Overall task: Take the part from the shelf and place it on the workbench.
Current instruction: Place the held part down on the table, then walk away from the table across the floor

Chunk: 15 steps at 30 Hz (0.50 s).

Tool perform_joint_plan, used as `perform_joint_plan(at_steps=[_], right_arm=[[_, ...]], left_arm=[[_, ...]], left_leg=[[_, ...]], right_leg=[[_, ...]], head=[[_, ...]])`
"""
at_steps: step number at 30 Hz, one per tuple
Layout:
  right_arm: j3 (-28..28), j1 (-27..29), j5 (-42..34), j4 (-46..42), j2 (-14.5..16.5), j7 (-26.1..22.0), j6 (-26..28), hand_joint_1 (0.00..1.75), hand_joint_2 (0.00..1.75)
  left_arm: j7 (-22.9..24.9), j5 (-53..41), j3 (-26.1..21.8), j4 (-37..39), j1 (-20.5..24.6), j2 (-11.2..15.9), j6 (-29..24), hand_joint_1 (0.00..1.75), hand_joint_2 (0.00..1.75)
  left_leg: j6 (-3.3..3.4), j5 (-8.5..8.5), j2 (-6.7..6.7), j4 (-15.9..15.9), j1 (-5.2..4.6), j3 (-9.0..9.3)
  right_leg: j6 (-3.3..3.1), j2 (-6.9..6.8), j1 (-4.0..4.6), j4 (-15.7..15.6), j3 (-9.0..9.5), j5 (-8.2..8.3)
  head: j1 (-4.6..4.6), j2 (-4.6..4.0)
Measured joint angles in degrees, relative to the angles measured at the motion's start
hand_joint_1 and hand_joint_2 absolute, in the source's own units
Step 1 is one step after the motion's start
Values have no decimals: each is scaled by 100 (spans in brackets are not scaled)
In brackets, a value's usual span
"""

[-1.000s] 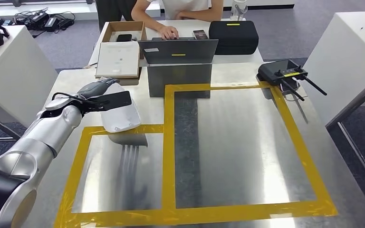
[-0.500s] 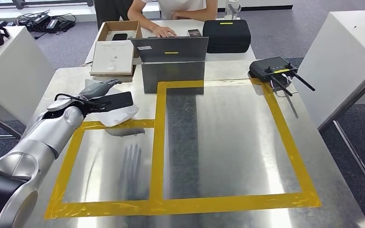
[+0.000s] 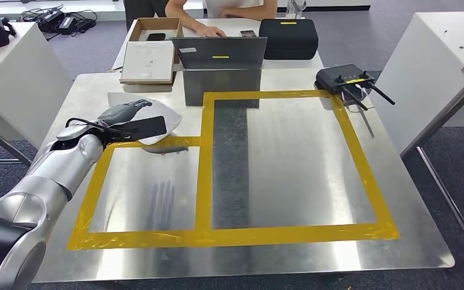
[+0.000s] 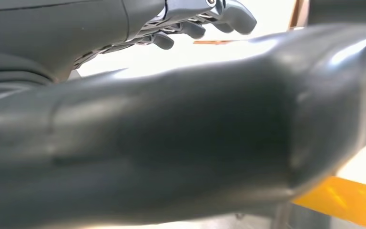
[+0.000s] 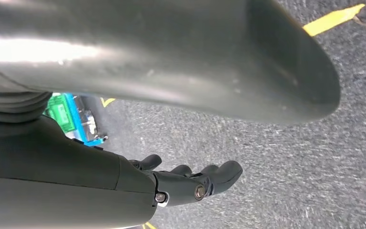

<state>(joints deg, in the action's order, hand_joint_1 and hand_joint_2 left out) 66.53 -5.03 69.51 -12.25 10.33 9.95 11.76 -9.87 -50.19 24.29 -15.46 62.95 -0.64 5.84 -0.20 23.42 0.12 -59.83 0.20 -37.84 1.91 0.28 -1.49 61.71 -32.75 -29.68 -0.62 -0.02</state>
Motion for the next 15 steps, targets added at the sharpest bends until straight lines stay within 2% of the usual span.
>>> perform_joint_plan(at_steps=[1, 3, 4, 5, 6, 8, 9, 10, 11, 13, 14, 15], right_arm=[[0, 0, 0, 0, 1, -1, 8, 0, 0], [1, 2, 8, 0, 1, -1, 22, 0, 0], [1, 0, 13, 0, 2, -1, 25, 0, 0], [1, -1, 18, 1, 2, 0, 27, 0, 0], [1, -1, 19, 1, 3, 0, 27, 0, 0], [2, 4, 19, 0, 2, 0, 28, 0, 0], [2, 5, 19, 0, 2, -1, 28, 0, 0], [2, 6, 19, 0, 1, -1, 28, 0, 0], [2, 5, 20, 1, 1, -1, 28, 0, 0], [2, 4, 24, 1, 4, -1, 24, 0, 0], [2, 3, 27, 1, 8, -1, 19, 0, 0], [2, 2, 31, 1, 11, -1, 14, 0, 0]], left_arm=[[-3, -12, -8, -4, 1, -3, -1, 0, 0], [-6, -31, -20, -2, -2, -3, -1, 0, 0], [-8, -35, -24, -2, -4, 4, 0, 0, 0], [-11, -38, -26, -1, -6, 15, 1, 0, 0], [-15, -40, -29, 2, -6, 27, 2, 0, 0], [-22, -44, -34, 9, -20, 43, 16, 0, 0], [-24, -48, -38, 13, -37, 47, 25, 0, 0], [-25, -52, -42, 15, -53, 50, 34, 0, 0], [-25, -59, -50, 15, -66, 52, 38, 0, 0], [-25, -71, -71, 4, -67, 55, 38, 0, 0], [-27, -76, -79, -9, -63, 57, 38, 0, 0], [-30, -78, -85, -21, -57, 60, 37, 0, 0]], left_leg=[[-38, -27, -5, -15, -9, -26], [-109, -68, -14, -19, -4, -45], [-144, -13, -16, -60, 4, -74], [-171, 133, -16, -194, 13, -128], [-194, 356, -15, -442, 20, -214], [-226, 825, -14, -1130, 24, -409], [-232, 938, -15, -1393, 24, -451], [-225, 945, -15, -1493, 24, -413], [-205, 859, -15, -1387, 22, -269], [-123, 675, -25, -691, 2, 262], [-89, 633, -29, -337, -19, 516], [-62, 630, -37, -82, -44, 678]], right_leg=[[-59, 12, 13, -47, 3, -28], [-183, 13, 8, -57, -41, 15], [-234, 7, 5, -66, -61, 58], [-278, 1, -1, -85, -89, 106], [-310, -5, -5, -98, -128, 155], [-334, -7, 4, -104, -227, 246], [-335, -8, 11, -103, -284, 289], [-333, -9, 17, -100, -341, 334], [-327, -9, 24, -98, -398, 379], [-303, -9, 32, -96, -486, 466], [-280, -9, 32, -103, -510, 506], [-248, -10, 26, -114, -517, 544]], head=[[-2, 0], [-4, 0], [-1, 0], [4, 0], [10, 0], [20, 0], [20, 0], [21, 0], [21, 0], [20, 0], [17, 0], [19, 0]])
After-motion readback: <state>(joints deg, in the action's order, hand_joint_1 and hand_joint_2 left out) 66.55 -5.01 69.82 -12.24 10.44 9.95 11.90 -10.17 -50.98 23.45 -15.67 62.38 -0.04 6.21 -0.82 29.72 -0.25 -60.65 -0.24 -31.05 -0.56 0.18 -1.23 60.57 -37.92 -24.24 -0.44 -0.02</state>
